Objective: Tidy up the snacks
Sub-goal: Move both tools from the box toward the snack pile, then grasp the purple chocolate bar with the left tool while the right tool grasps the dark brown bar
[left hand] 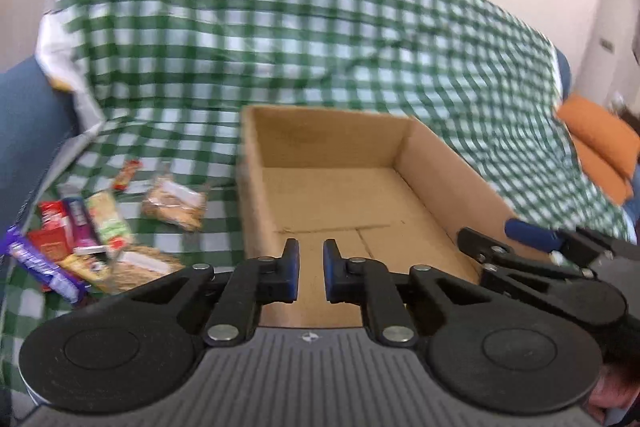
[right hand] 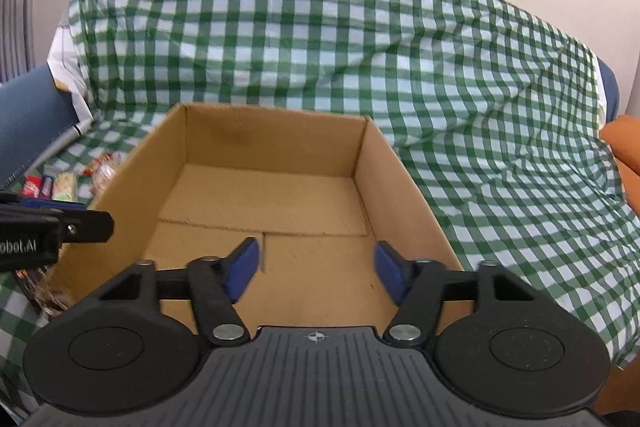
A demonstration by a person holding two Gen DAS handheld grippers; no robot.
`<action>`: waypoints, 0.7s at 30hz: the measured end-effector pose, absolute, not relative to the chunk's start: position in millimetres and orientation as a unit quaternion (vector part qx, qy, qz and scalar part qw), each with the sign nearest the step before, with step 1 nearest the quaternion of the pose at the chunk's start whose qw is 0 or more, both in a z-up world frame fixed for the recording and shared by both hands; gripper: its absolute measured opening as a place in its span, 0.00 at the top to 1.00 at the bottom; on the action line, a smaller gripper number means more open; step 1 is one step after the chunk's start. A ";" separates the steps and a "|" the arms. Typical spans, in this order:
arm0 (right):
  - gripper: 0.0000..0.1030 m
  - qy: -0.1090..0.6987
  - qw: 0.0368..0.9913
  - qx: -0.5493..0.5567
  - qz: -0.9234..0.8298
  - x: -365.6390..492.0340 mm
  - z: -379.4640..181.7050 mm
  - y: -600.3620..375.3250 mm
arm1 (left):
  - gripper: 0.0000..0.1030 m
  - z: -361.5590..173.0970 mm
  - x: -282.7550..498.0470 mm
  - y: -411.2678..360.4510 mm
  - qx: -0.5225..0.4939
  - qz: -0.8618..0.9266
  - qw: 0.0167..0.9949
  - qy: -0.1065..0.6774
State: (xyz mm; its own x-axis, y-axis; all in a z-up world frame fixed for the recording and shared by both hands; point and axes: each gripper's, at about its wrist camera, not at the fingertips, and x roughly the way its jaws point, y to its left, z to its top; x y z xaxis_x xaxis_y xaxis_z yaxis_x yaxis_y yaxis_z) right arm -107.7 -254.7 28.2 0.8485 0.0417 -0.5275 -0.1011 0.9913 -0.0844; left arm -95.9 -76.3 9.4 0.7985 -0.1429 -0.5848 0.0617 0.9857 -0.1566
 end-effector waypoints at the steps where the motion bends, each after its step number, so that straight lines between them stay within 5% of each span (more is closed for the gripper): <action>1: 0.49 0.270 0.960 -0.054 0.044 -110.7 32.4 -251.0 | 0.87 12.7 -94.8 -61.1 -0.085 -0.043 0.944 0.317; 9: 0.51 0.231 0.955 -0.036 0.181 -119.0 68.0 -192.3 | 0.87 41.3 -57.1 67.1 -0.133 0.048 0.930 0.338; 14: 0.51 0.225 0.933 -0.052 0.275 -115.8 66.5 -134.1 | 0.85 6.6 -50.7 129.1 -0.219 0.113 0.892 0.378; 16: 0.51 0.234 0.922 -0.051 0.303 -123.8 61.5 -108.6 | 0.80 2.9 -50.1 145.1 -0.252 0.115 0.881 0.382; 19: 0.51 0.257 0.902 -0.087 0.337 -131.3 35.2 -76.5 | 0.59 2.3 -51.2 156.7 -0.277 0.130 0.871 0.384; 21: 0.51 0.269 0.890 -0.116 0.349 -133.1 17.0 -59.7 | 0.57 -3.5 -50.8 163.7 -0.288 0.142 0.860 0.396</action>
